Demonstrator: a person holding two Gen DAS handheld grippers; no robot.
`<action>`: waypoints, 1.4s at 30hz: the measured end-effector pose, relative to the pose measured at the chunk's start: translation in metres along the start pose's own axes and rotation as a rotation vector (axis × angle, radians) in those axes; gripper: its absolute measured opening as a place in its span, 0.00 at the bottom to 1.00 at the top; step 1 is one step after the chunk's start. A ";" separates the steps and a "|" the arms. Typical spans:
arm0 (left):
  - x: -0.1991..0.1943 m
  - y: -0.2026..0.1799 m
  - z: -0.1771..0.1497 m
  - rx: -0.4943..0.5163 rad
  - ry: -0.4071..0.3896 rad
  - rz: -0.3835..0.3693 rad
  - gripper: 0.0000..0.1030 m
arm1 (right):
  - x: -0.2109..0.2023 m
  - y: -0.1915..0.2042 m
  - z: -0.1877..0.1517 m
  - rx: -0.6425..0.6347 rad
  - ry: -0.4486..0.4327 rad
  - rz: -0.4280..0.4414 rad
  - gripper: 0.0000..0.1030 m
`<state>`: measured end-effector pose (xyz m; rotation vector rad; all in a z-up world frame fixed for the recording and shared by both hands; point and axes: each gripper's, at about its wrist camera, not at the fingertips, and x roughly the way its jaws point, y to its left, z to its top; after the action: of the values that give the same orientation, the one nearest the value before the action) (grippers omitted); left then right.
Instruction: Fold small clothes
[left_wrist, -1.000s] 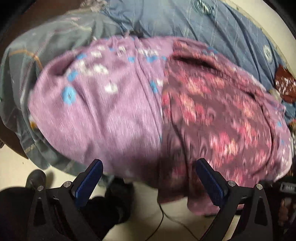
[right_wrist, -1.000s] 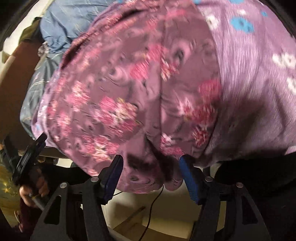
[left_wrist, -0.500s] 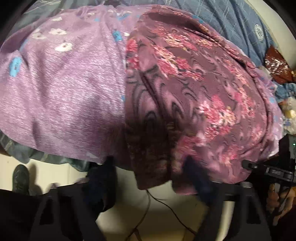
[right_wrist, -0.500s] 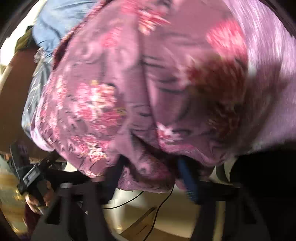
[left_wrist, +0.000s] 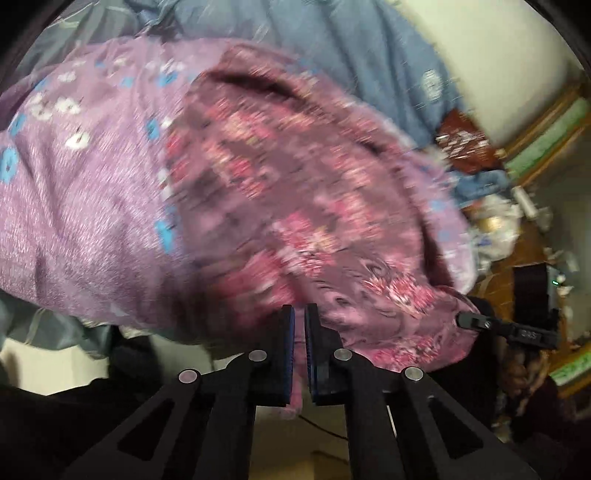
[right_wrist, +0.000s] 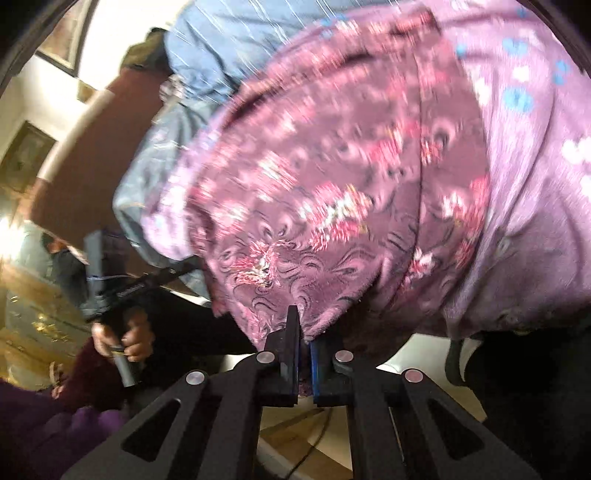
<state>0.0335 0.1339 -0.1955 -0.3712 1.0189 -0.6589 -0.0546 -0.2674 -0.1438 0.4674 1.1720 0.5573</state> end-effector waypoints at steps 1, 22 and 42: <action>-0.008 -0.004 0.001 0.016 -0.020 -0.028 0.04 | -0.012 0.004 0.002 -0.015 -0.020 0.029 0.03; 0.035 0.085 -0.036 -0.392 0.126 0.361 0.67 | -0.043 0.025 0.053 -0.039 -0.148 0.172 0.04; -0.089 0.040 -0.018 -0.193 -0.025 -0.137 0.01 | -0.039 -0.060 0.034 0.277 -0.059 -0.021 0.73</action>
<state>-0.0012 0.2235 -0.1684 -0.6212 1.0423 -0.6789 -0.0241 -0.3398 -0.1412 0.7028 1.2010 0.3613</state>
